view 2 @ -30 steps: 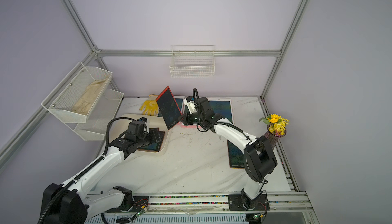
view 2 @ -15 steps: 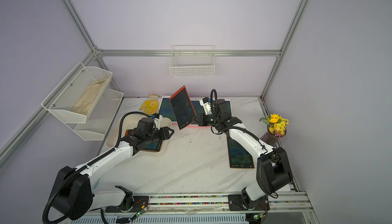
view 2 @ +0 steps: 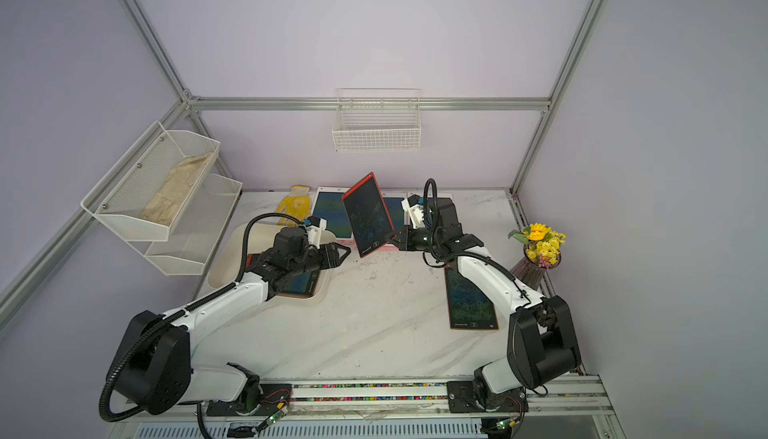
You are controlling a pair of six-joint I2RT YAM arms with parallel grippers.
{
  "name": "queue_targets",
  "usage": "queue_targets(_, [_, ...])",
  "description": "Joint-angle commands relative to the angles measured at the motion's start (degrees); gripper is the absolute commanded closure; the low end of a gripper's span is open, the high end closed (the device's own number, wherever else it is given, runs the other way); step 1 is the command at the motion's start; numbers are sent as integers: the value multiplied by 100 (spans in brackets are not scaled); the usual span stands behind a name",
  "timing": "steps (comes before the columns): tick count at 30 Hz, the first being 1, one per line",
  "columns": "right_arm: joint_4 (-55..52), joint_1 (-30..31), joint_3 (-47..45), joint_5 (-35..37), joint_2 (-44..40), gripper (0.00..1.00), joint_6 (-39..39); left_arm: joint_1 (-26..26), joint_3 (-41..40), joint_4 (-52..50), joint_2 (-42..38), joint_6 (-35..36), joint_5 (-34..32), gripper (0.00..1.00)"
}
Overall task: Take out the writing tablet from the storage box
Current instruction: Adjust the storage box at the center of the board, then place the writing tablet at the center of the board.
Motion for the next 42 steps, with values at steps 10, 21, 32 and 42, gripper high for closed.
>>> queue_targets(10, [331,-263,-92,-624,-227,100,-110,-46,-33,2915,776,-280,961,38])
queue_targets(21, [505,-297,-168,-837,-343,100,18,70,-121,3711,1160,-563,1129,37])
queue_targets(32, [924,-302,-365,-1248,-171,100,235,197,-114,5455,1712,-1259,1865,43])
queue_targets(42, [1049,-313,-460,-1244,124,100,243,198,-45,5983,1800,-1505,2010,53])
